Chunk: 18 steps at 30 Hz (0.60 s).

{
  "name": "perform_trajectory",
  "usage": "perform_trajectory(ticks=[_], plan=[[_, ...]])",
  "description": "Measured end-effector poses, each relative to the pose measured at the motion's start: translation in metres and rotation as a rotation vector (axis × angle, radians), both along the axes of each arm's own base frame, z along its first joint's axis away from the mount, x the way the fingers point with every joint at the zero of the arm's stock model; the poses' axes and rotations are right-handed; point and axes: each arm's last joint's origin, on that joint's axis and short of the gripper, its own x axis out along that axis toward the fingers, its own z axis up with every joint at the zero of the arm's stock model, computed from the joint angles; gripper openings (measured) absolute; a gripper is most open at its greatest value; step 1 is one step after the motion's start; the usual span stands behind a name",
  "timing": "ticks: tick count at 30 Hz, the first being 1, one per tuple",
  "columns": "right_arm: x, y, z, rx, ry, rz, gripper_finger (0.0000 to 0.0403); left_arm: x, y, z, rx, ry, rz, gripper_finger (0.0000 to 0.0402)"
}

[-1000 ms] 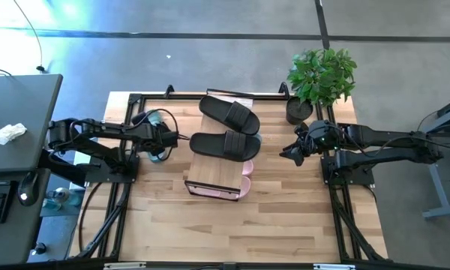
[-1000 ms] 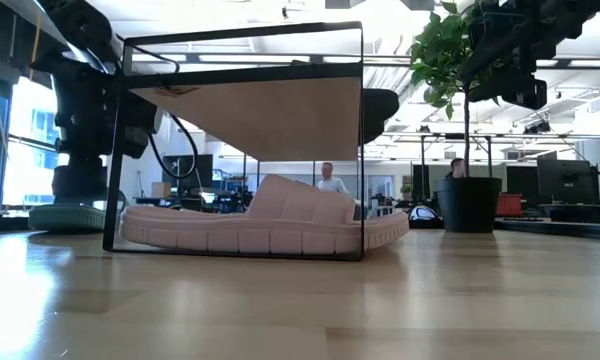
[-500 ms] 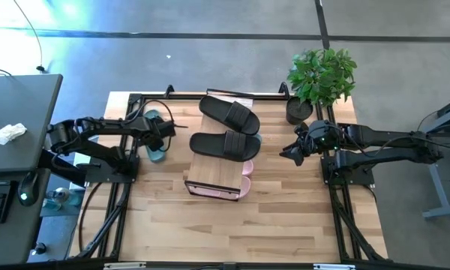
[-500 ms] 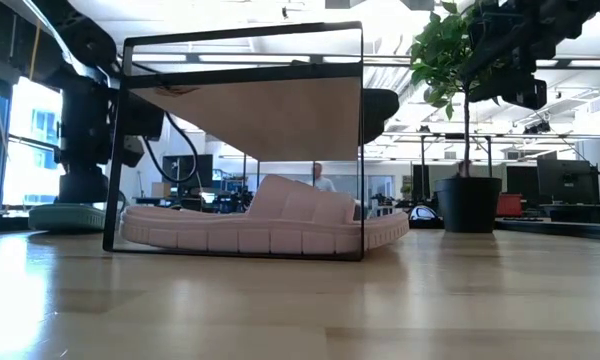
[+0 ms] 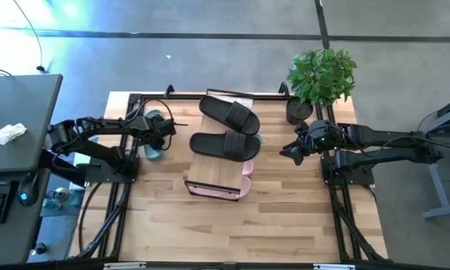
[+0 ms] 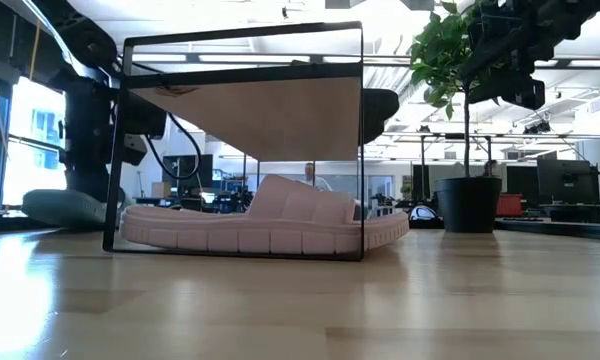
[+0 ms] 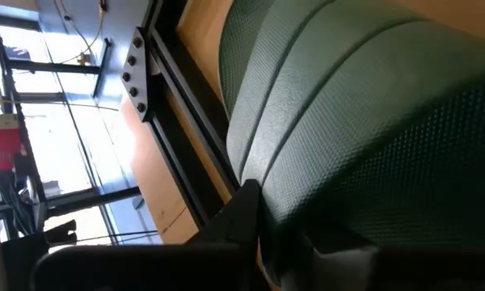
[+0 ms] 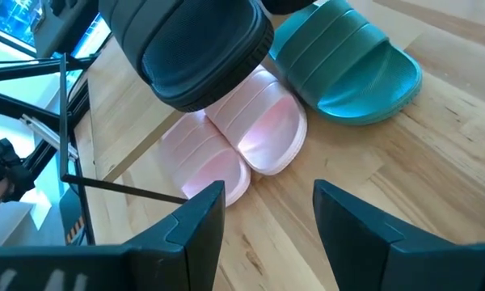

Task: Pick and place slides into the shelf
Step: Put the green slide under the shelf

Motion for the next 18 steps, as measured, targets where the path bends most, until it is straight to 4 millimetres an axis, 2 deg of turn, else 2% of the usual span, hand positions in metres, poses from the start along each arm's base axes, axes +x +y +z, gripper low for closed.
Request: perform_trajectory(ticks=[4,8,13,18], plan=[[0.0,0.0,0.0,-0.018,0.001,0.002,0.0179,0.001,0.0,0.004,-0.003,-0.016,0.004,0.0006],[0.0,-0.001,0.0,-0.027,0.002,-0.006,0.0179,0.003,0.002,0.021,0.016,-0.048,0.006,0.0004],[0.0,-0.002,0.0,-0.012,0.001,-0.073,0.0179,0.003,0.003,0.06,0.123,-0.103,0.003,0.0003],[0.001,-0.005,0.003,-0.014,-0.031,-0.127,0.0179,-0.001,0.001,0.114,0.263,-0.19,-0.038,0.0002]])
